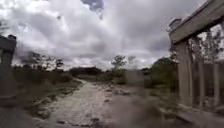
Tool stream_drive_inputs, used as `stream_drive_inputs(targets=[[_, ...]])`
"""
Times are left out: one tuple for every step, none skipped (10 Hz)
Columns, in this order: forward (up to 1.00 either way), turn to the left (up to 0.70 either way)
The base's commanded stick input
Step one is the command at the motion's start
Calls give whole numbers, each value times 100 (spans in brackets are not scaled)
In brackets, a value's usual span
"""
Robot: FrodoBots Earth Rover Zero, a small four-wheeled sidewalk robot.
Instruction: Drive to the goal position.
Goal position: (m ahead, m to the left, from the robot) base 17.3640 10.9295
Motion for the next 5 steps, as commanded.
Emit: stream_drive_inputs(targets=[[69, 1], [69, 1], [69, 1], [69, 1], [69, 1]])
